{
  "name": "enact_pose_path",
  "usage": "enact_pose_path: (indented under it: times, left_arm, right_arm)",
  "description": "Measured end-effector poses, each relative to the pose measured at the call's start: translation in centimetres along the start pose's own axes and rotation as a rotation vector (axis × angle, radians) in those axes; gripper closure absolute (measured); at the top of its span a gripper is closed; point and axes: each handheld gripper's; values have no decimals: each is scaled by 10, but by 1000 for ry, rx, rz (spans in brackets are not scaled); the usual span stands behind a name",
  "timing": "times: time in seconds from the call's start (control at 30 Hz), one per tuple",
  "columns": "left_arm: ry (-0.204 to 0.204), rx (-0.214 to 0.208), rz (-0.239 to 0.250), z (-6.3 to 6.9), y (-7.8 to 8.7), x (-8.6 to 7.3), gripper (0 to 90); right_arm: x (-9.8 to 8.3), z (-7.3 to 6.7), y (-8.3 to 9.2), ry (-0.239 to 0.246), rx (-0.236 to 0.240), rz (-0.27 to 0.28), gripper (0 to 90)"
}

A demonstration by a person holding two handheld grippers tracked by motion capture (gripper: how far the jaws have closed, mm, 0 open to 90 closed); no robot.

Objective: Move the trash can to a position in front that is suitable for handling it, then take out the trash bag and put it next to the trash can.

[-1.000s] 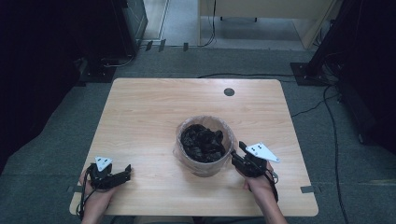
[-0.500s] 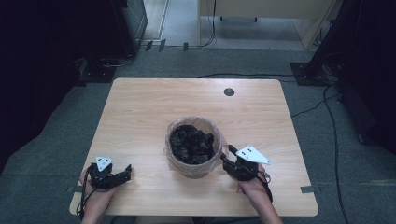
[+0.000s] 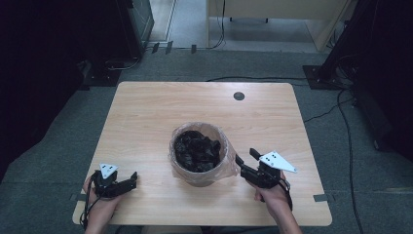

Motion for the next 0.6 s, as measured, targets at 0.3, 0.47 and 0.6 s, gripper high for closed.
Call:
enact_pose_path:
  times: [0.3, 0.47, 0.6]
  left_arm:
    - [0, -1, 0, 0, 0, 0, 105]
    - [-8, -4, 3, 2, 2, -1, 129]
    - [-18, -11, 4, 7, 3, -2, 129]
  right_arm:
    - [-4, 7, 0, -12, -43, -34, 359]
    - [-8, 12, -3, -32, -71, -52, 359]
    - [-12, 16, -4, -50, -88, -69, 359]
Point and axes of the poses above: each handheld gripper's, and its own axes: y roughly backward along the jaws, x roughly out of its top, z roughly to its right, and after that the axes turned 4 degrees about y, right-handed
